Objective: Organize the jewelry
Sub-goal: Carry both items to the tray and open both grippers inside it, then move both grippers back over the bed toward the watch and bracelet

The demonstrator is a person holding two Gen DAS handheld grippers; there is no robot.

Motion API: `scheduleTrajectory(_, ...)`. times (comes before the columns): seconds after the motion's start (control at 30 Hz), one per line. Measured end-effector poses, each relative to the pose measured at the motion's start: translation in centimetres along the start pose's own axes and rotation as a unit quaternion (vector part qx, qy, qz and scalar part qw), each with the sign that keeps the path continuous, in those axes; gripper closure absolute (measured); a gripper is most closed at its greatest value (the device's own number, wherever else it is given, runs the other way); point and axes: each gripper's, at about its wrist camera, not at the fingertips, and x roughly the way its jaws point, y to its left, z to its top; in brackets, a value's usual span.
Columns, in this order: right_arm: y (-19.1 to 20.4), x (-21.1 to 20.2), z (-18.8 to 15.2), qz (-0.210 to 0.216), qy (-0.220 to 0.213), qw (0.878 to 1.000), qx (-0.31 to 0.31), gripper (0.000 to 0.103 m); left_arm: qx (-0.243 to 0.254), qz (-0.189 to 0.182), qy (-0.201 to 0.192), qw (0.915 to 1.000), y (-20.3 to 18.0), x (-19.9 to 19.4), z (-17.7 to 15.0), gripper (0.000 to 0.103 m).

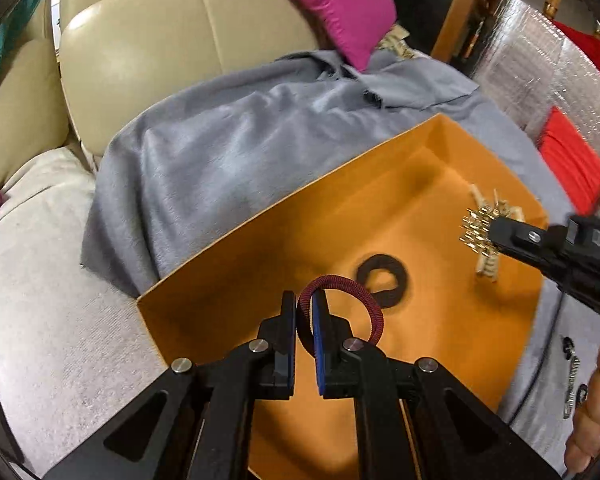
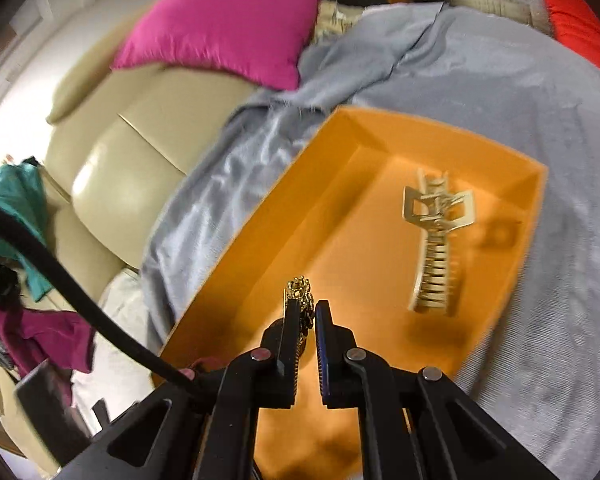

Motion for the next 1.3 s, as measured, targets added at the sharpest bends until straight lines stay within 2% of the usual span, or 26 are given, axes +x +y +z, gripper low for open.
scheduleTrajectory(0.27,0.6,5.5,1.6,-0.054,0.041,0.998,-0.006,0.095,-0.007,0.009,0.039,0.9992,0.6,2.3,0.0,0.095)
scheduleTrajectory(0.6,0.7,7.4,1.9,-0.092,0.056,0.994,-0.009,0.093,-0.011,0.021,0.077,0.9968,0.8,4.0,-0.1,0.095)
scheduleTrajectory(0.73,0.8,7.0,2.1,-0.083,0.057,0.995,-0.005,0.079,-0.004,0.036,0.085,0.9958,0.5,4.3,0.0,0.095)
scheduleTrajectory(0.8,0.9,6.0,2.1,-0.075,0.044,0.996,-0.007,0.076,-0.004,0.039,0.084,0.9957,0.3,4.2,0.1,0.089)
scheduleTrajectory(0.83,0.9,5.4,2.1,-0.070,0.035,0.997,-0.008,0.076,-0.004,0.041,0.080,0.9960,0.1,4.1,0.1,0.085)
scheduleTrajectory(0.9,0.7,3.7,2.0,-0.059,0.015,0.998,-0.007,0.076,0.002,0.053,0.059,0.9968,-0.3,3.3,0.3,0.061)
scheduleTrajectory(0.97,0.2,1.5,1.7,-0.050,-0.009,0.999,-0.002,0.076,0.011,0.072,0.022,0.9971,-0.9,2.0,0.5,0.043)
scheduleTrajectory(1.0,-0.1,0.4,1.5,-0.045,-0.019,0.999,-0.001,0.076,0.017,0.084,-0.003,0.9963,-1.3,1.1,0.5,0.040)
scheduleTrajectory(1.07,-1.1,-2.4,0.8,-0.038,-0.045,0.998,0.004,0.076,0.029,0.099,-0.042,0.9938,-2.1,-0.3,0.5,0.039)
scheduleTrajectory(1.2,-4.7,-7.4,-1.3,-0.030,-0.080,0.996,0.029,0.076,0.044,0.100,-0.074,0.9913,-3.6,-1.8,0.5,0.039)
scheduleTrajectory(1.3,-8.4,-11.0,-3.4,-0.045,-0.098,0.993,0.050,0.077,0.066,0.091,-0.109,0.9876,-6.1,-3.2,-0.1,0.039)
